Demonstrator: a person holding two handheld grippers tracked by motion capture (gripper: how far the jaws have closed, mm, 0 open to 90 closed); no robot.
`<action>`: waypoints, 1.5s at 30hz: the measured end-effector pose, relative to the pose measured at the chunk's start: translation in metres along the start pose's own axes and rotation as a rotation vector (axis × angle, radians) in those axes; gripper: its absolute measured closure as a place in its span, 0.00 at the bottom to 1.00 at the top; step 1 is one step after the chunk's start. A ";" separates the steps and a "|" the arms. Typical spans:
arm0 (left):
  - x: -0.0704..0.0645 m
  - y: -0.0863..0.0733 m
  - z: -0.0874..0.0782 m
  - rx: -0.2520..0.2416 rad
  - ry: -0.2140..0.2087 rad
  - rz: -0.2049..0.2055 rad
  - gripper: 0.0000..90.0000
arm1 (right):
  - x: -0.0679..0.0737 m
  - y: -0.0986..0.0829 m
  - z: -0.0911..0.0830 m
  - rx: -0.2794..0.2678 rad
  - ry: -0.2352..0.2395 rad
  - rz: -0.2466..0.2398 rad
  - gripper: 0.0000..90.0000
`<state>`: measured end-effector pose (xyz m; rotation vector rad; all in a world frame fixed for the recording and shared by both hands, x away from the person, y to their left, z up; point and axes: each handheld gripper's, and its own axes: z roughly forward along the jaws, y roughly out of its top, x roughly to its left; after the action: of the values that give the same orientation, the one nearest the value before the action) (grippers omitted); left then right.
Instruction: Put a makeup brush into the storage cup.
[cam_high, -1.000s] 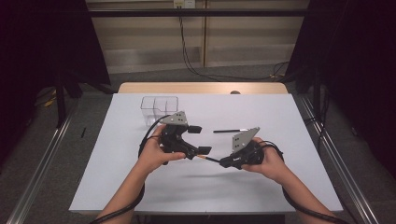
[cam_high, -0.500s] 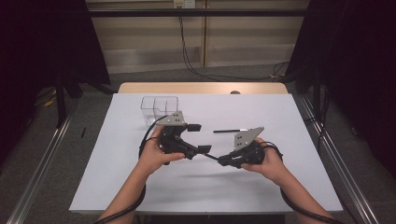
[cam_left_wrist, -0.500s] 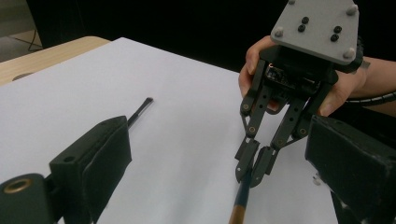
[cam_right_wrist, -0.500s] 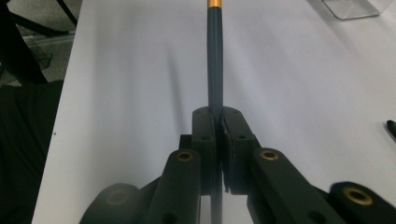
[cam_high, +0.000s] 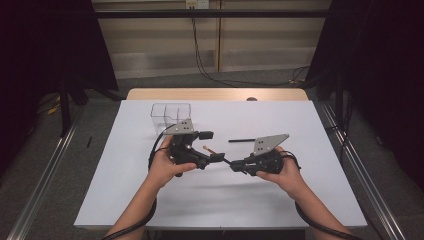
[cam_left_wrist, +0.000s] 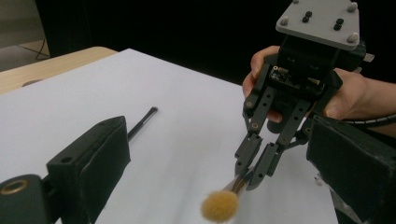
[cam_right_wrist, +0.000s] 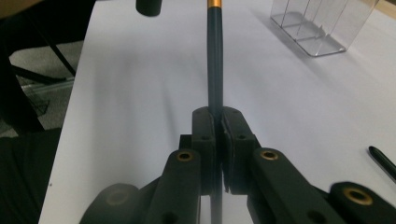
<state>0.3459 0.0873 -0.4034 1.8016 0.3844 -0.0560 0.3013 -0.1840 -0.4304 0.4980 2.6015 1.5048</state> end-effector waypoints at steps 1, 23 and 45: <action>0.000 0.000 0.000 -0.003 -0.002 0.001 0.07 | 0.000 0.000 0.000 -0.008 -0.001 0.001 0.94; 0.000 -0.004 0.004 -0.020 0.001 -0.010 0.16 | 0.000 0.006 0.001 -0.137 -0.047 0.037 0.94; 0.001 -0.003 -0.006 -0.110 -0.033 -0.067 0.88 | 0.001 0.012 0.007 -0.189 -0.084 0.067 0.94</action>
<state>0.3451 0.0944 -0.4052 1.6770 0.4165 -0.1089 0.3048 -0.1727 -0.4233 0.6194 2.3723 1.6894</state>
